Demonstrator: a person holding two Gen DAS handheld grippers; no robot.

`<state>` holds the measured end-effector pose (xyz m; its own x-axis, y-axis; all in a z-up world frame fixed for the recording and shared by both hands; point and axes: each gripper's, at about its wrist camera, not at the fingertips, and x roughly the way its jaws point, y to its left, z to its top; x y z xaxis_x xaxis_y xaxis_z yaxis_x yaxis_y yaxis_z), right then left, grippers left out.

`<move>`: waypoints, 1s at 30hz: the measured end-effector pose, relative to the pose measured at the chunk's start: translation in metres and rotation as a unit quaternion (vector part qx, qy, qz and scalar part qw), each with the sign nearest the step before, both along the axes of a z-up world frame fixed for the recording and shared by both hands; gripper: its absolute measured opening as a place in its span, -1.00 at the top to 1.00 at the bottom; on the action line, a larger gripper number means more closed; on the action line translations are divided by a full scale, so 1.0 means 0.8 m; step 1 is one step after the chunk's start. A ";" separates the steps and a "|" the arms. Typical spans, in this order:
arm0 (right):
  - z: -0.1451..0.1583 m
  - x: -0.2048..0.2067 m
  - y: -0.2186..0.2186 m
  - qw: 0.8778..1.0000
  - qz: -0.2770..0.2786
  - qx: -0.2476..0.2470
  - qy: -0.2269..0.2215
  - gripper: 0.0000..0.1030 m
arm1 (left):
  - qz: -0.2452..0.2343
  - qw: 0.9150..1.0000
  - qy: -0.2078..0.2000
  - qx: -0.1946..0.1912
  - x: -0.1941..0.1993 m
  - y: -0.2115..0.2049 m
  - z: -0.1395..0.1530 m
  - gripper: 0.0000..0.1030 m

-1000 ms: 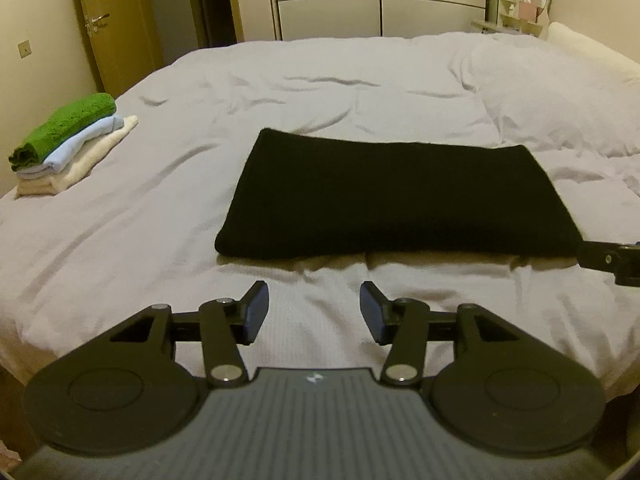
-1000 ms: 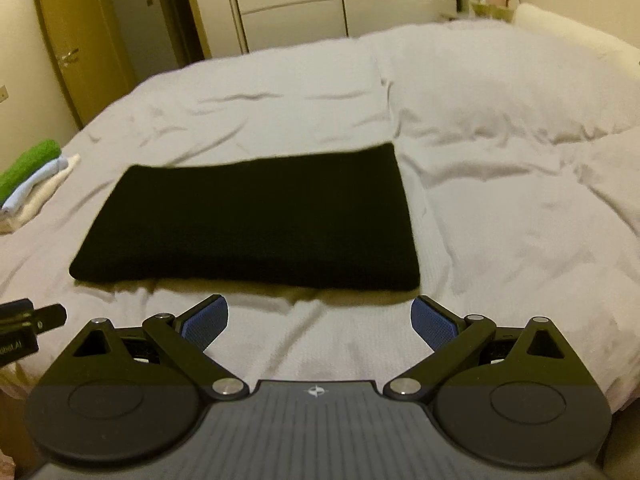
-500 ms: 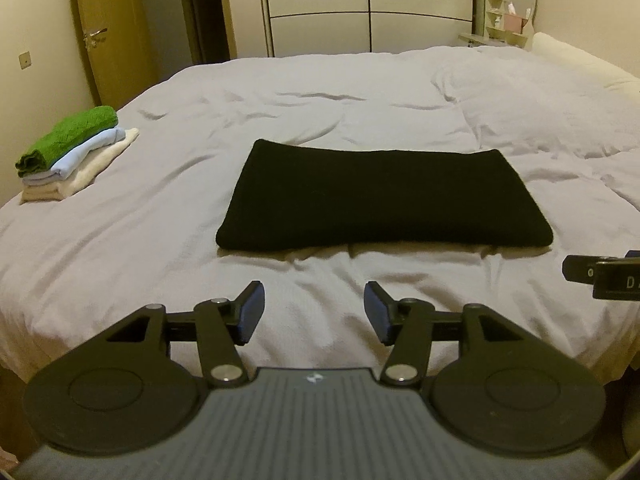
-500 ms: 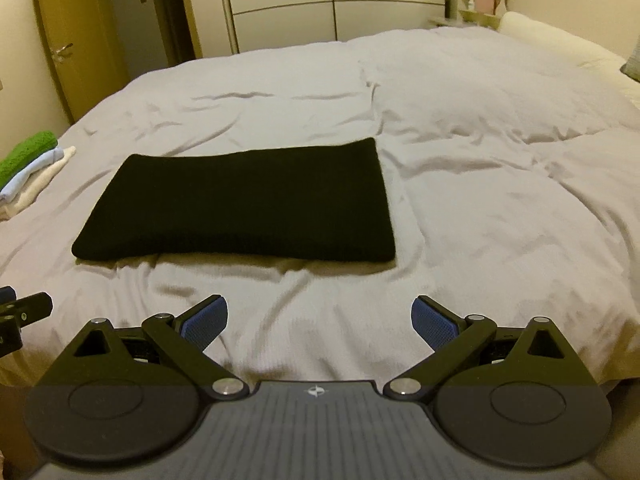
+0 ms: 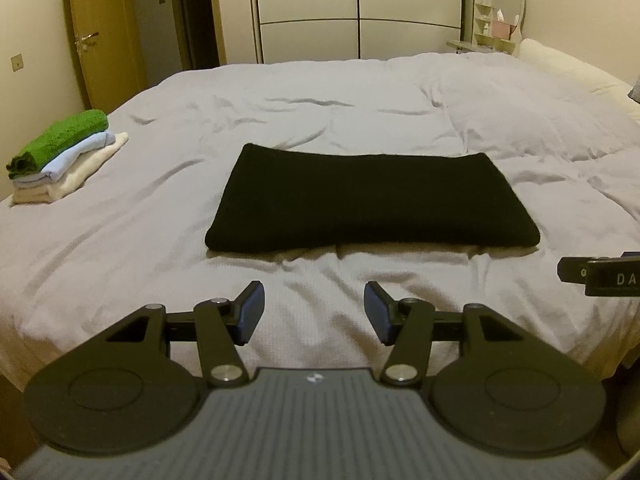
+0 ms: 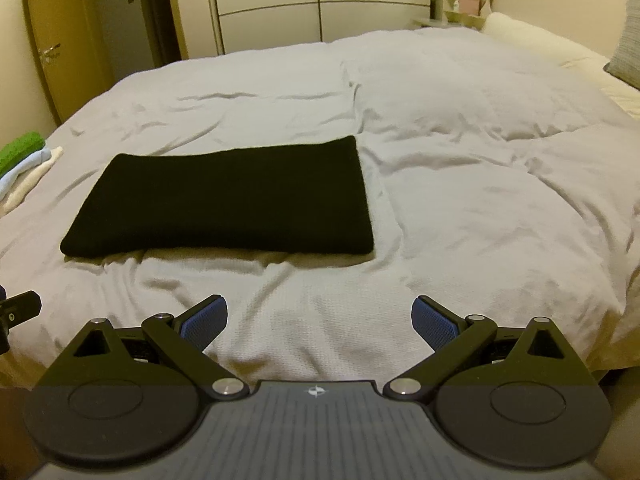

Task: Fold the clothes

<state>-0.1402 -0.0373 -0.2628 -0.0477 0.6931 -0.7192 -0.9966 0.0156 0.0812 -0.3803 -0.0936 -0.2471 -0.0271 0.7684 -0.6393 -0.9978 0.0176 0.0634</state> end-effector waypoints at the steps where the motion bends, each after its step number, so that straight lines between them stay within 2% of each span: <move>1: -0.002 0.000 0.002 1.000 0.000 -0.003 -0.001 -0.96 | 0.001 1.000 -0.001 -0.004 -0.001 0.003 -0.003 0.00; 20: -0.062 -0.010 0.074 0.997 0.001 -0.079 -0.017 -0.96 | 0.010 0.997 -0.016 -0.073 -0.022 0.070 -0.063 -0.01; 25: -0.083 -0.007 0.095 0.995 -0.003 -0.099 -0.008 -0.96 | 0.011 0.996 -0.019 -0.086 -0.027 0.091 -0.077 -0.01; 27: -0.089 -0.001 0.102 0.995 -0.005 -0.095 0.024 -0.96 | 0.010 0.996 -0.020 -0.089 -0.030 0.099 -0.082 -0.02; 29: -0.097 0.021 0.104 0.990 -0.016 -0.075 0.121 -0.96 | 0.009 0.996 -0.020 -0.090 -0.033 0.107 -0.085 -0.02; 30: -0.101 0.035 0.104 0.982 -0.027 -0.062 0.177 -0.96 | 0.008 0.996 -0.021 -0.090 -0.034 0.111 -0.086 -0.02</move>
